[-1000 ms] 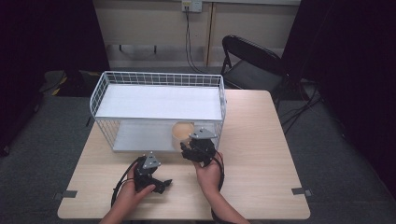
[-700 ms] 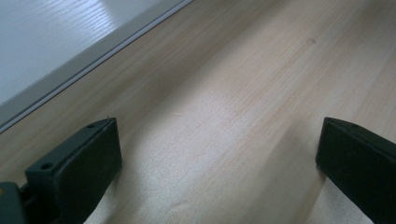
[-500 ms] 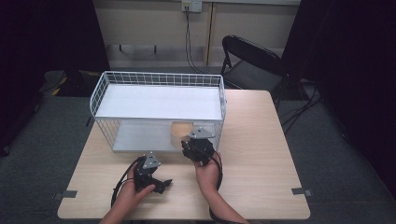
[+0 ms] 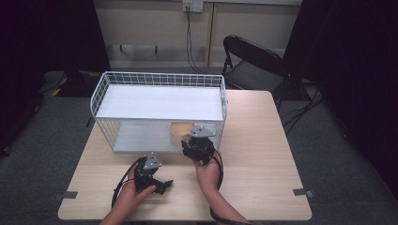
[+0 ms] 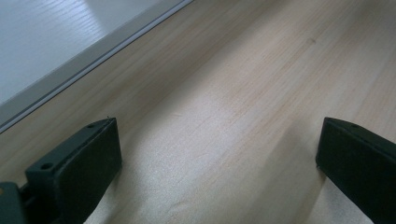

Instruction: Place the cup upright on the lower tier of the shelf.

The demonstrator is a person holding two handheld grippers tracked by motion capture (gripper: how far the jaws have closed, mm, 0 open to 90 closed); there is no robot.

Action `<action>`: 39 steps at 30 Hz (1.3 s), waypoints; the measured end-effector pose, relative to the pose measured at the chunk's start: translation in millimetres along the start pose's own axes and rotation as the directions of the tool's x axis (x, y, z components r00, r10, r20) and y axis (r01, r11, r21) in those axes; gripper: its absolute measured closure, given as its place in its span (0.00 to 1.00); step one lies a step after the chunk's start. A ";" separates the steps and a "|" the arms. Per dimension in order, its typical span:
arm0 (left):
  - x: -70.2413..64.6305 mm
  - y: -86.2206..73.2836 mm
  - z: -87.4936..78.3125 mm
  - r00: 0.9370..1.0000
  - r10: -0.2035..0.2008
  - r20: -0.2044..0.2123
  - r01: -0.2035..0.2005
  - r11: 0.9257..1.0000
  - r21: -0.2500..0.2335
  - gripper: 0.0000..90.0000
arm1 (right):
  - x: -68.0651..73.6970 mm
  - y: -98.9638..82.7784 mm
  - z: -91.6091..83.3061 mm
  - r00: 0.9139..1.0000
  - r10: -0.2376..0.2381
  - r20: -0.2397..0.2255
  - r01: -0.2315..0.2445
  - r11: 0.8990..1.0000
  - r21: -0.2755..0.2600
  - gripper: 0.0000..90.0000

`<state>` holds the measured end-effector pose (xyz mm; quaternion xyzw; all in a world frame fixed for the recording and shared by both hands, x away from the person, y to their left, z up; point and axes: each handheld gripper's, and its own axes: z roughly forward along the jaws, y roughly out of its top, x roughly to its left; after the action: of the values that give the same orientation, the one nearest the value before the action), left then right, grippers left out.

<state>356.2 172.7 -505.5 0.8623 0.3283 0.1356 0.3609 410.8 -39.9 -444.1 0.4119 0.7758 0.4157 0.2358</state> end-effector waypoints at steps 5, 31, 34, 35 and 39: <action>0.0 0.0 0.0 1.000 0.000 0.000 0.000 1.000 0.000 0.00 | -4.1 3.0 -8.3 0.999 0.013 -0.050 -0.014 1.000 -0.014 0.37; 0.0 0.0 0.0 1.000 0.001 0.000 -0.001 1.000 0.000 0.00 | -9.9 -8.1 -34.2 0.979 -0.057 -0.194 0.053 0.998 -0.024 0.17; 0.0 0.0 0.0 1.000 0.000 0.000 0.000 1.000 0.000 0.00 | -11.7 -11.0 -37.2 0.977 -0.058 -0.203 0.054 0.998 -0.021 0.17; 0.0 0.0 0.0 1.000 0.000 0.000 0.000 1.000 0.000 0.00 | -12.6 -12.1 -38.0 0.977 -0.062 -0.205 0.059 0.998 -0.019 0.17; 0.0 0.0 0.0 1.000 0.001 0.000 -0.001 1.000 0.000 0.00 | -16.6 -16.9 -41.4 0.970 -0.073 -0.234 0.071 0.997 -0.018 0.17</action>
<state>356.2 172.7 -505.5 0.8624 0.3281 0.1357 0.3608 383.2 -77.8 -435.4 0.3306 0.8105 0.4565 0.1596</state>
